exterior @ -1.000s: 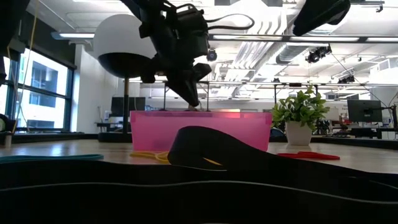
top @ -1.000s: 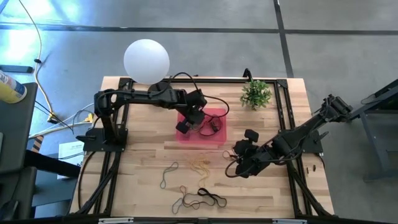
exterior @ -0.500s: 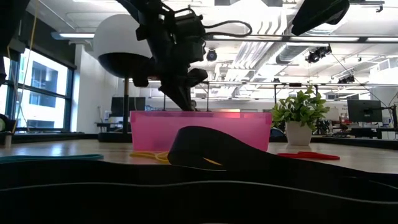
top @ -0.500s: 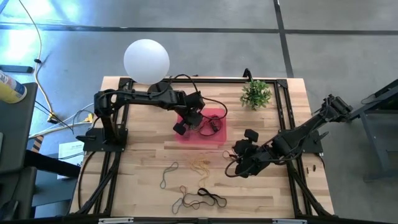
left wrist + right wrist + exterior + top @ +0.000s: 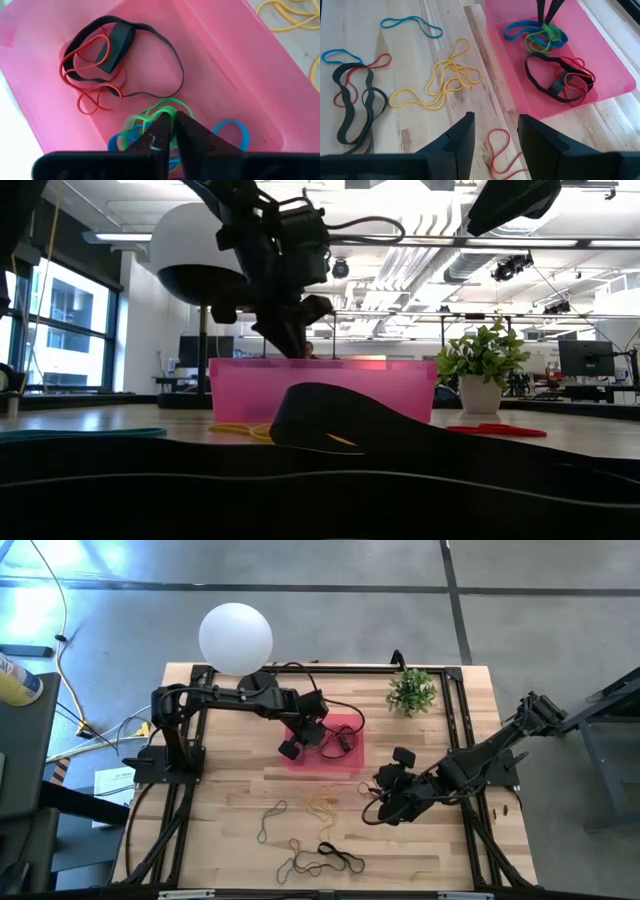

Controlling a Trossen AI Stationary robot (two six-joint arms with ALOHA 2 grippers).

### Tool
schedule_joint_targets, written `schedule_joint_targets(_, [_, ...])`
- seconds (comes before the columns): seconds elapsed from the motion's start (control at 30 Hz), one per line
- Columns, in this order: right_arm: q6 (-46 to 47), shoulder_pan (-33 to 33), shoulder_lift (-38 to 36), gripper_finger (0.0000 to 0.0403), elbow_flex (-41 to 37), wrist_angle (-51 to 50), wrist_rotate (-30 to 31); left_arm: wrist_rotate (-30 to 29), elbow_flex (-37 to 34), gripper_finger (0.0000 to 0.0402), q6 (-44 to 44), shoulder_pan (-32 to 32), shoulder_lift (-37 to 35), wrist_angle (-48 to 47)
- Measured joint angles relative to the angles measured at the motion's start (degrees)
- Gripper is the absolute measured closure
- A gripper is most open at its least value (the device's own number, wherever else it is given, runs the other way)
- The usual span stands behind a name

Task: Pick and place rubber bands into bin
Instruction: Put the green rubber band into the red bin, then put the black rubber band into the red bin

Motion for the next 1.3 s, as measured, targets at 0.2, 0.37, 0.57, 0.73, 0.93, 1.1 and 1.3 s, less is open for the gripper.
schedule_joint_targets(0.2, [0.00,0.00,0.00,0.0263,0.00,0.09,0.00,0.94,0.00,0.0312,-0.84,0.00,0.00,-0.27])
schedule_joint_targets(0.37, [0.00,0.00,0.00,0.0263,0.00,0.09,-0.06,1.82,0.00,0.0271,-2.15,0.00,0.00,-0.34])
schedule_joint_targets(0.57, [0.22,0.37,1.08,0.0263,0.00,-2.39,-2.00,7.27,0.00,0.0251,-4.03,0.01,-1.22,-4.27])
schedule_joint_targets(0.73, [1.39,0.57,4.64,0.0263,0.00,-6.38,-5.40,11.12,0.00,0.0256,-6.03,-1.77,-6.04,-8.85])
schedule_joint_targets(0.93, [1.51,0.52,8.54,0.0263,-0.02,-4.07,-8.38,11.27,0.00,0.0263,-8.94,-9.84,-14.41,-10.90])
schedule_joint_targets(1.1, [2.02,0.39,9.75,0.0263,-0.02,-2.54,-8.48,5.46,0.00,0.0264,-11.99,-20.11,-18.57,-12.55])
schedule_joint_targets(1.3, [0.81,0.51,9.75,0.0263,-0.02,0.73,-10.00,-1.59,-0.14,0.0264,-14.92,-30.10,-18.83,-15.99])
